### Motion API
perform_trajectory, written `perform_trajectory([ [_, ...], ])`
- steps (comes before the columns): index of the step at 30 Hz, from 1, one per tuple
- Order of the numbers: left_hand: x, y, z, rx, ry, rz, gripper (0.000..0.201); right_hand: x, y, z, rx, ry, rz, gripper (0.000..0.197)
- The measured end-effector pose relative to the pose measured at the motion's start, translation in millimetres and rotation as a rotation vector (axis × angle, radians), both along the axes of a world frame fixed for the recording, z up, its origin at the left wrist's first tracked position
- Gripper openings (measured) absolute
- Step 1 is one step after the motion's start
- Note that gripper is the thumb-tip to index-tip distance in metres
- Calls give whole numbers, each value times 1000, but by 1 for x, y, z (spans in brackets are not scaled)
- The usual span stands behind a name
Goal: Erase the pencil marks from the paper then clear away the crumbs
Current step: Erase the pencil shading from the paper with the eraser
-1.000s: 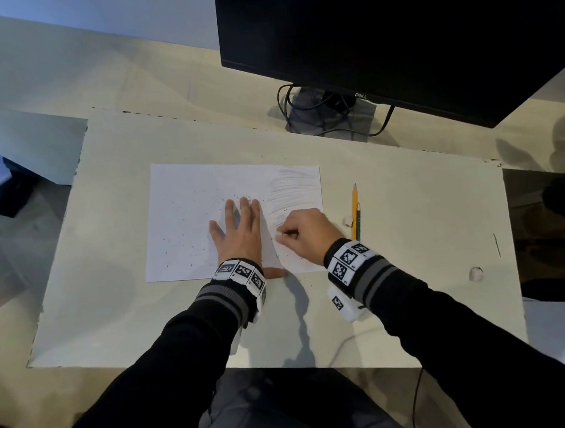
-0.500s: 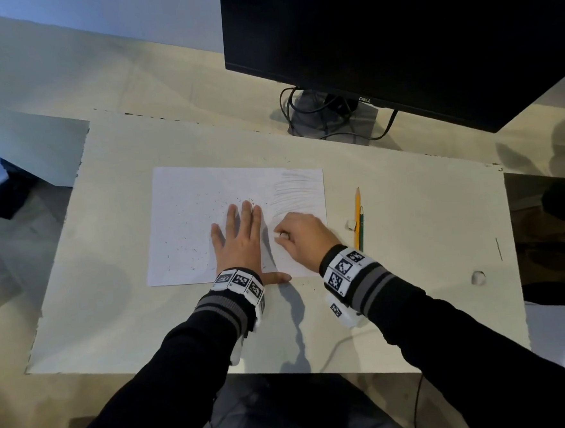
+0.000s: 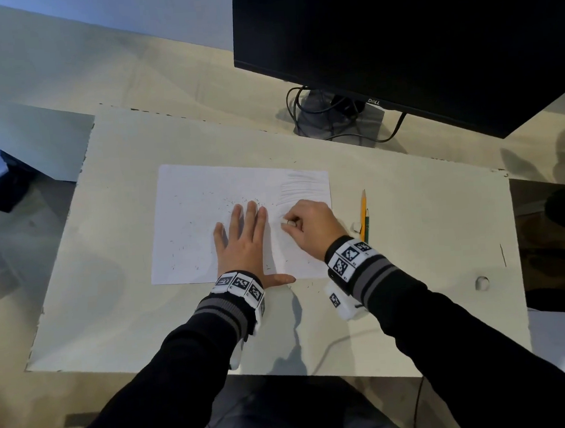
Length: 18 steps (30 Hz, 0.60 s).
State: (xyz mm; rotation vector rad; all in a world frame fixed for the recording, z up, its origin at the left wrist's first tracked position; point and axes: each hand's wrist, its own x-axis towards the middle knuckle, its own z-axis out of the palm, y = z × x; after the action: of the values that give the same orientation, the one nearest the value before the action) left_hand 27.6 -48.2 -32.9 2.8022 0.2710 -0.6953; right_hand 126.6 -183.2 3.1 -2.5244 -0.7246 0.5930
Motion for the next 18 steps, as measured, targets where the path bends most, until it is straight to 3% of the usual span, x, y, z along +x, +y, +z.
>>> perform_trajectory([
  [2, 1, 0, 0, -3, -6, 0, 145, -6, 4, -1, 18, 5, -12, 10],
  [6, 0, 1, -2, -7, -9, 3, 145, -19, 8, 3, -5, 72, 124, 9],
  [10, -1, 1, -3, -3, -10, 5, 145, 7, 10, -2, 17, -2, -48, 10],
  [15, -2, 2, -2, -16, -21, 9, 145, -5, 14, 4, -32, 79, 131, 11],
  [18, -1, 1, -1, -19, -9, 14, 146, 14, 17, 7, -35, 23, 23, 12],
])
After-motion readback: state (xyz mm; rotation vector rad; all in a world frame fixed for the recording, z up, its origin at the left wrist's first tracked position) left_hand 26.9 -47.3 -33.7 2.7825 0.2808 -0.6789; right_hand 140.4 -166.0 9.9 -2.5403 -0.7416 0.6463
